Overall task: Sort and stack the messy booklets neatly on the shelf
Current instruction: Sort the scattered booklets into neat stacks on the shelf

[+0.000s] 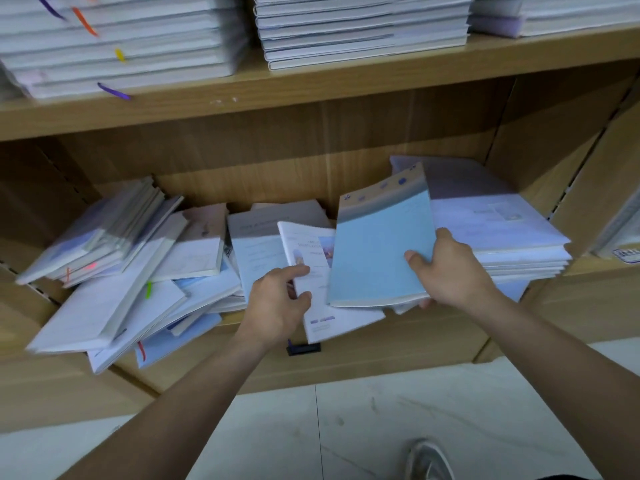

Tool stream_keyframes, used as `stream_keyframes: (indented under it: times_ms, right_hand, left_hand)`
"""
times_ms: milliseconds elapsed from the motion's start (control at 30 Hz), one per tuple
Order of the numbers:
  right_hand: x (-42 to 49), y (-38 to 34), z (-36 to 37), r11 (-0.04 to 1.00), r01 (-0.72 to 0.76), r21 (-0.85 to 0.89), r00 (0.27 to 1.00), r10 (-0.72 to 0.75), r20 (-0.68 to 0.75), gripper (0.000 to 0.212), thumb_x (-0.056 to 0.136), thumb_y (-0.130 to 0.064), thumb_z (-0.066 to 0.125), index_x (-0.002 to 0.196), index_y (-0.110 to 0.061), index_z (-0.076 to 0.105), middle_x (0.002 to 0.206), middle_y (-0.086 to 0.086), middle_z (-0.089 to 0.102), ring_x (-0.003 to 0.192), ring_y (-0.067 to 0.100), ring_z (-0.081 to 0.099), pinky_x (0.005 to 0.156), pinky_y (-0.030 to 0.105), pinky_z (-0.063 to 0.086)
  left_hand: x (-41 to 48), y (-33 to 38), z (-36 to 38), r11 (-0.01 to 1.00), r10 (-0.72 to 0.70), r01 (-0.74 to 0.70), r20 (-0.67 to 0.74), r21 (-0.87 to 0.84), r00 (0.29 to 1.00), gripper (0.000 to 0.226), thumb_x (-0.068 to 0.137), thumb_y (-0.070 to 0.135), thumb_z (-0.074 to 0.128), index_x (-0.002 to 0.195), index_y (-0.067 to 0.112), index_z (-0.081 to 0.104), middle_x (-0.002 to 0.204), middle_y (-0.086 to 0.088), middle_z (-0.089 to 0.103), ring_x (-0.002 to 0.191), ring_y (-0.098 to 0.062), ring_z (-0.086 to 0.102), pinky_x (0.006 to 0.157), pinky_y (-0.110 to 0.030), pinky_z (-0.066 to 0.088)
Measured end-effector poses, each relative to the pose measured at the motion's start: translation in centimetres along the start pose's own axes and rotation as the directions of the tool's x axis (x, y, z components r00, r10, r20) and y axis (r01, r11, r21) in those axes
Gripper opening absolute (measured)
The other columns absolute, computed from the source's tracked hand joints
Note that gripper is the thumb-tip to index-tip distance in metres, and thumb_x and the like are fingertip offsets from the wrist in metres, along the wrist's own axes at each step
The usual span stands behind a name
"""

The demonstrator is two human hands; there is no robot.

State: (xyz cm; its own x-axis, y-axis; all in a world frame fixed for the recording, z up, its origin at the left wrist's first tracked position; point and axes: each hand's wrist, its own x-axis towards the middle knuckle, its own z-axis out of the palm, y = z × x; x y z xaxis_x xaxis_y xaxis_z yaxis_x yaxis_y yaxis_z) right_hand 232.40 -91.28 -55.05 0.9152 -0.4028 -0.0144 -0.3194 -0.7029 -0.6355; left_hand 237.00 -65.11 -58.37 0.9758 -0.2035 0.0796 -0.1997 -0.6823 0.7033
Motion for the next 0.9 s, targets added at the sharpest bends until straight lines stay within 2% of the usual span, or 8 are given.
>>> stream_keyframes:
  times_ms: [67,200,367,433,567,633,767,900]
  right_hand:
    - [-0.2,-0.4,0.3,1.000,0.025,-0.002,1.000,-0.025,0.006,0.025,0.100,-0.034,0.053,0.112,-0.014,0.046,0.100,0.008,0.066,0.038,0.019,0.063,0.053,0.034,0.054]
    - [-0.9,-1.3,1.9,0.997,0.041,0.065,0.998,-0.045,0.054,0.021,0.102,-0.030,0.052,0.117,-0.015,0.047,0.104,0.005,0.064,0.038,0.018,0.064,0.043,0.030,0.052]
    - [-0.9,-1.4,2.3,0.968,0.005,0.249,0.999,-0.016,0.042,0.018,0.102,-0.025,0.054,0.118,-0.016,0.053,0.104,0.006,0.066,0.046,0.022,0.068,0.039,0.030,0.051]
    - [-1.2,-1.9,2.3,0.913,0.002,0.409,1.000,-0.003,0.001,0.018,0.101,-0.020,0.056,0.118,-0.016,0.059,0.100,0.006,0.068,0.060,0.022,0.069,0.038,0.030,0.052]
    - [-2.2,-4.3,3.0,0.773,0.026,0.634,0.998,0.020,-0.065,0.012,0.101,-0.018,0.058,0.110,-0.015,0.064,0.087,0.005,0.070,0.061,0.021,0.067,0.038,0.031,0.051]
    - [-2.6,-5.8,3.7,0.713,0.040,0.700,0.997,0.017,-0.074,0.012,0.101,-0.019,0.057,0.110,-0.017,0.064,0.090,0.004,0.071,0.063,0.023,0.067,0.040,0.030,0.051]
    - [-3.4,-8.7,5.9,0.730,0.099,0.677,0.994,-0.049,-0.092,0.014,0.102,-0.020,0.055,0.112,-0.021,0.064,0.093,-0.001,0.072,0.070,0.021,0.070,0.040,0.029,0.052]
    - [-3.1,-10.2,8.1,0.716,0.056,0.696,0.998,-0.050,-0.029,0.017,0.103,-0.023,0.054,0.116,-0.018,0.064,0.099,0.002,0.072,0.077,0.022,0.070,0.044,0.030,0.055]
  left_hand:
    - [0.1,-0.1,-1.2,1.000,-0.002,0.003,-0.059,0.022,0.998,0.043,0.091,0.012,0.064,0.132,0.025,0.060,0.114,0.000,0.064,0.089,-0.012,0.063,0.071,-0.017,0.051]
    - [-1.1,-1.2,-3.2,0.995,-0.034,0.044,-0.101,0.094,0.994,0.048,0.093,0.009,0.057,0.137,0.024,0.047,0.118,-0.001,0.061,0.106,-0.023,0.061,0.086,-0.033,0.052]
    - [-2.3,-1.3,-4.4,0.994,-0.076,0.073,-0.026,-0.078,0.997,0.075,0.081,0.016,0.080,0.140,0.031,0.036,0.111,0.015,0.061,0.091,-0.007,0.062,0.072,-0.018,0.051]
    - [-2.1,-1.7,-5.3,0.996,-0.089,0.089,-0.065,-0.005,0.994,0.066,0.080,0.020,0.080,0.139,0.019,0.049,0.102,0.010,0.069,0.085,-0.007,0.064,0.064,-0.014,0.045]
    - [-2.7,-2.8,-9.0,0.996,-0.089,0.093,-0.151,0.015,0.984,0.017,0.082,0.026,0.075,0.099,0.024,0.069,0.073,0.012,0.070,0.067,0.000,0.064,0.058,-0.018,0.045]
    - [-3.5,-3.8,-11.0,0.995,-0.103,0.105,-0.159,0.000,0.982,0.018,0.086,0.025,0.070,0.102,0.018,0.067,0.084,0.005,0.072,0.075,-0.012,0.068,0.060,-0.031,0.052]
    - [-4.8,-6.1,-14.1,0.979,-0.201,0.200,-0.211,-0.026,0.957,0.017,0.096,0.022,0.057,0.113,0.018,0.056,0.098,-0.005,0.068,0.077,-0.023,0.064,0.042,-0.030,0.048]
    - [-6.1,-8.1,-16.5,0.979,-0.196,0.204,-0.284,-0.003,0.939,0.018,0.097,0.023,0.053,0.113,0.018,0.056,0.101,-0.009,0.069,0.076,-0.031,0.063,0.059,-0.038,0.052]
